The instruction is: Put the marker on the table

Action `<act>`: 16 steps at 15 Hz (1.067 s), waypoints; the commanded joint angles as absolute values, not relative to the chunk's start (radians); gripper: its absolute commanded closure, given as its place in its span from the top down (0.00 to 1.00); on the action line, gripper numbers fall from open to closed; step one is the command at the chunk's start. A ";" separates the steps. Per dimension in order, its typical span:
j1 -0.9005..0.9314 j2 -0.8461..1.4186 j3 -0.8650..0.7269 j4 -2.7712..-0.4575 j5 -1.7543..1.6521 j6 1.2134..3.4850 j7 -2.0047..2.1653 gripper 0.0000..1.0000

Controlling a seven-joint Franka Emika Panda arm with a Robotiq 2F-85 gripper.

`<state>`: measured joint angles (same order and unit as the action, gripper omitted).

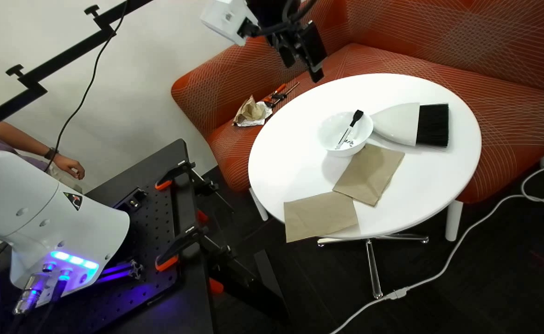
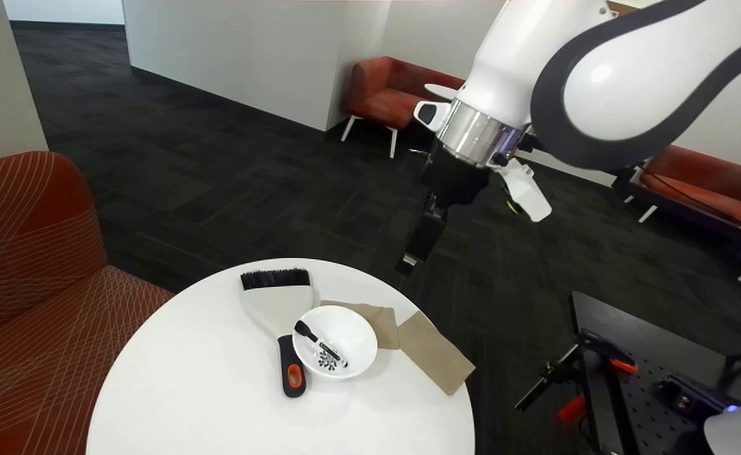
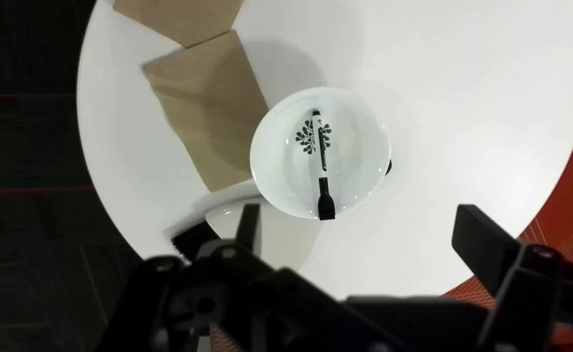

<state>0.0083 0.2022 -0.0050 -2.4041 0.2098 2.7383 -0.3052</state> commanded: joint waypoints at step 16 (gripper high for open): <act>0.022 0.689 0.017 -2.083 0.043 2.885 -0.077 0.59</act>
